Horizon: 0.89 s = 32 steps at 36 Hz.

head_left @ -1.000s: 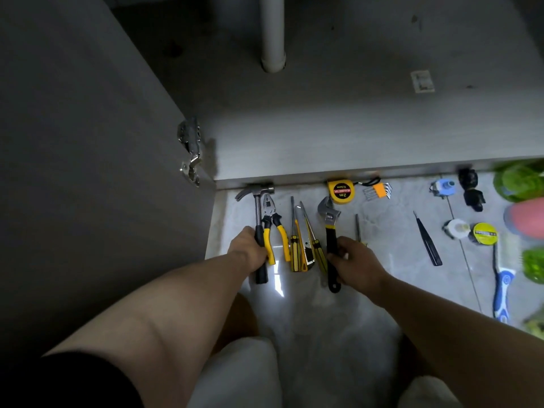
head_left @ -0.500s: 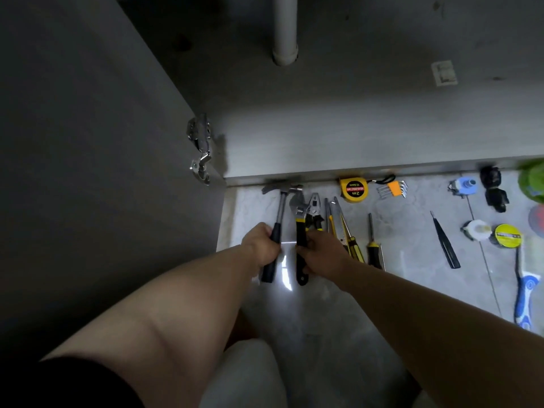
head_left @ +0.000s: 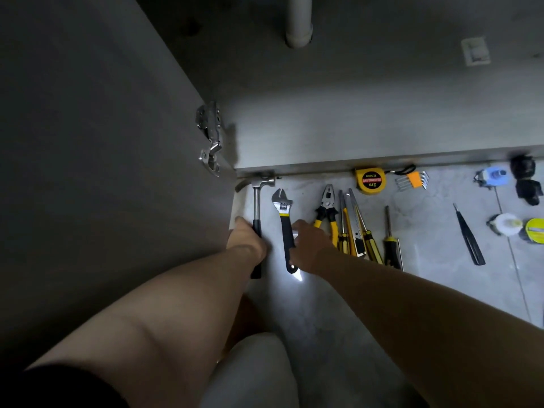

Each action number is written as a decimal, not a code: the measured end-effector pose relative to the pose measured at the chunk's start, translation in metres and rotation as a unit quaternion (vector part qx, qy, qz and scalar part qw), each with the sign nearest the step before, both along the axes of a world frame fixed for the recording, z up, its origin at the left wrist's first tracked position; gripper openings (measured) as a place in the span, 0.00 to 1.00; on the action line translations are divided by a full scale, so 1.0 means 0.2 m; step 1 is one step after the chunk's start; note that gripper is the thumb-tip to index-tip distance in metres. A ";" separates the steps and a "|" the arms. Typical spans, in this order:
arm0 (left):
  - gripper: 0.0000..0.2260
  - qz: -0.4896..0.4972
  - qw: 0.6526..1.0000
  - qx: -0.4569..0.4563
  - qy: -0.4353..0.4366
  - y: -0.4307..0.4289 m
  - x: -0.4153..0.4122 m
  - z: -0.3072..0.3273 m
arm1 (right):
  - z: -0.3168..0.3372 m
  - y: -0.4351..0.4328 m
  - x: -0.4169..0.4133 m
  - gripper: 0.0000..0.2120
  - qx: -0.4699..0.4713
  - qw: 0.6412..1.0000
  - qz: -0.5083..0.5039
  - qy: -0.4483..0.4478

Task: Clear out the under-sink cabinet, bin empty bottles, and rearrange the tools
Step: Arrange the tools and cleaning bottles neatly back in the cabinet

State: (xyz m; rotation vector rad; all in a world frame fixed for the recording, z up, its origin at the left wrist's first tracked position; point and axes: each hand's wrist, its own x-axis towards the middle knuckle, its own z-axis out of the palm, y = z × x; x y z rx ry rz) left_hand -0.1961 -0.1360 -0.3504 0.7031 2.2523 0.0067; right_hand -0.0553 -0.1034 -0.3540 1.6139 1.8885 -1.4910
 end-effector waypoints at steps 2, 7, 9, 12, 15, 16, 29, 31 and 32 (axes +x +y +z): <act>0.18 -0.041 0.998 0.010 0.039 0.01 0.02 0.01 | 0.00 -0.02 0.03 0.20 0.040 0.999 0.001 0.009; 0.17 -0.206 0.977 0.059 0.010 0.00 0.07 0.02 | 0.03 -0.05 0.12 0.20 0.266 0.961 0.024 -0.066; 0.22 -0.252 0.967 0.046 -0.001 0.01 0.10 0.02 | 0.04 -0.05 0.16 0.22 0.300 0.943 0.062 -0.133; 0.32 -0.311 0.950 0.011 -0.001 0.00 0.14 0.00 | 0.03 -0.06 0.20 0.24 0.286 0.938 0.106 -0.166; 0.35 -0.330 0.944 -0.002 -0.010 -0.01 0.14 -0.02 | 0.02 -0.08 0.21 0.28 0.277 0.939 0.129 -0.155; 0.35 -0.326 0.945 0.001 -0.015 0.00 0.14 -0.02 | 0.01 -0.08 0.21 0.28 0.282 0.938 0.131 -0.152; 0.28 -0.259 0.966 0.016 0.019 0.02 0.17 0.01 | -0.04 -0.11 0.20 0.34 0.268 0.944 0.168 -0.097; 0.29 -0.262 0.965 0.011 0.032 0.02 0.19 0.02 | -0.04 -0.12 0.19 0.34 0.261 0.946 0.170 -0.086; 0.30 -0.266 0.963 0.011 0.037 0.03 0.21 0.02 | -0.05 -0.13 0.19 0.35 0.258 0.948 0.169 -0.083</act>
